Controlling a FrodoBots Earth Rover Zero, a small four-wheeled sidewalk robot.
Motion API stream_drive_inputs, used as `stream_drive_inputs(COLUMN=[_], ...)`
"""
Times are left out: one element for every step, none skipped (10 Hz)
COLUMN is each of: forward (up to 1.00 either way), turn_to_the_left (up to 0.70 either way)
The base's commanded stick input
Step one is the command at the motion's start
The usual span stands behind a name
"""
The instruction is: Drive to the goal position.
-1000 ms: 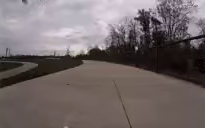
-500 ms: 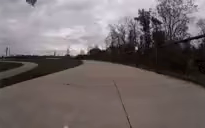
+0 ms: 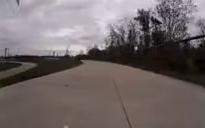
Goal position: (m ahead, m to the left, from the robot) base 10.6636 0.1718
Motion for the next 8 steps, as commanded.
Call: stream_drive_inputs(forward=[1.00,1.00,1.00,1.00,1.00,1.00,1.00,1.00], turn_to_the_left=[0.00,0.00,0.00,0.00,0.00,0.00,0.00,0.00])
